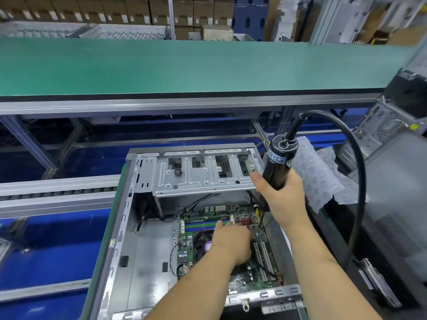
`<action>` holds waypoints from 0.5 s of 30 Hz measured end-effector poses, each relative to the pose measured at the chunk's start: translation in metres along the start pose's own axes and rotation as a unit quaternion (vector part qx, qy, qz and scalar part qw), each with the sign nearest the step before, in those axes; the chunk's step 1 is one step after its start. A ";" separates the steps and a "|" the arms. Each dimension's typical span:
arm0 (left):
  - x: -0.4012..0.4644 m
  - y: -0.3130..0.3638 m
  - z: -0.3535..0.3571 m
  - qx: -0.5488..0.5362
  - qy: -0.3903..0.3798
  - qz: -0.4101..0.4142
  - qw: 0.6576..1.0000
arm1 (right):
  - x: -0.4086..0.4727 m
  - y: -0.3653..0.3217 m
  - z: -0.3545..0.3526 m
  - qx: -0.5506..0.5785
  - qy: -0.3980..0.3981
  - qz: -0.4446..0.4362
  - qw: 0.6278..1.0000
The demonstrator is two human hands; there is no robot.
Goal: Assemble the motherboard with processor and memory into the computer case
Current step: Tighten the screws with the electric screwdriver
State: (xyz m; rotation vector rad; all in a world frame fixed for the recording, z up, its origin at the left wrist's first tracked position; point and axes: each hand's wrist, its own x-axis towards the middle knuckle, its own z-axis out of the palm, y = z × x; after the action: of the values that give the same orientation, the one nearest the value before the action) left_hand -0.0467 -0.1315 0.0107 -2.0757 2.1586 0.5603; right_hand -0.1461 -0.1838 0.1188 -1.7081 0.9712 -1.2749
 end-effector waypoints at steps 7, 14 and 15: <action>0.002 0.000 0.001 -0.013 -0.003 -0.004 1.000 | -0.003 0.009 -0.002 -0.006 0.026 0.033 0.999; 0.003 -0.002 0.003 -0.024 -0.002 -0.007 1.000 | 0.000 0.011 -0.003 -0.013 0.045 0.044 0.998; 0.004 -0.002 0.003 -0.025 -0.001 -0.007 1.000 | 0.001 0.011 -0.003 -0.014 0.047 0.045 0.998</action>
State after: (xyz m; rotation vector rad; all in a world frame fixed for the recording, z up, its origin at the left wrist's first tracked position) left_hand -0.0457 -0.1339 0.0062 -2.1119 2.1483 0.6206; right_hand -0.1499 -0.1893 0.1094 -1.6193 1.1136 -1.2974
